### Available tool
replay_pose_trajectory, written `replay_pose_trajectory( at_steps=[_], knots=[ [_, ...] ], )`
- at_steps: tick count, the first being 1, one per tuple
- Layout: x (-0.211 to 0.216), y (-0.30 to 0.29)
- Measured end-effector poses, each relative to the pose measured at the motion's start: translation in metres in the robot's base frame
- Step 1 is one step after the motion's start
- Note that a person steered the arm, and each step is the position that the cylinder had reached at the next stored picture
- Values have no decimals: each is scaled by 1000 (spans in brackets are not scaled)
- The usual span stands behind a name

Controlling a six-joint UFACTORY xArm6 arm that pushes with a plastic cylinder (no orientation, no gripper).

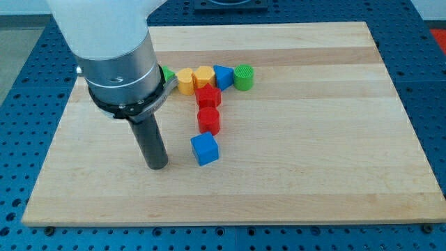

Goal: Move the blue cube diagonal bottom right to the red circle

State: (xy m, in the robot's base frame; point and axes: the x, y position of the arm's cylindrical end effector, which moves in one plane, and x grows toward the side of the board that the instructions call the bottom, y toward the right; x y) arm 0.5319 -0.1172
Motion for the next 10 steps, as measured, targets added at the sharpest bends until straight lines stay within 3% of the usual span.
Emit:
replay_pose_trajectory(
  at_steps=[5,10],
  knots=[
    [-15,12],
    [-15,120]
  ],
)
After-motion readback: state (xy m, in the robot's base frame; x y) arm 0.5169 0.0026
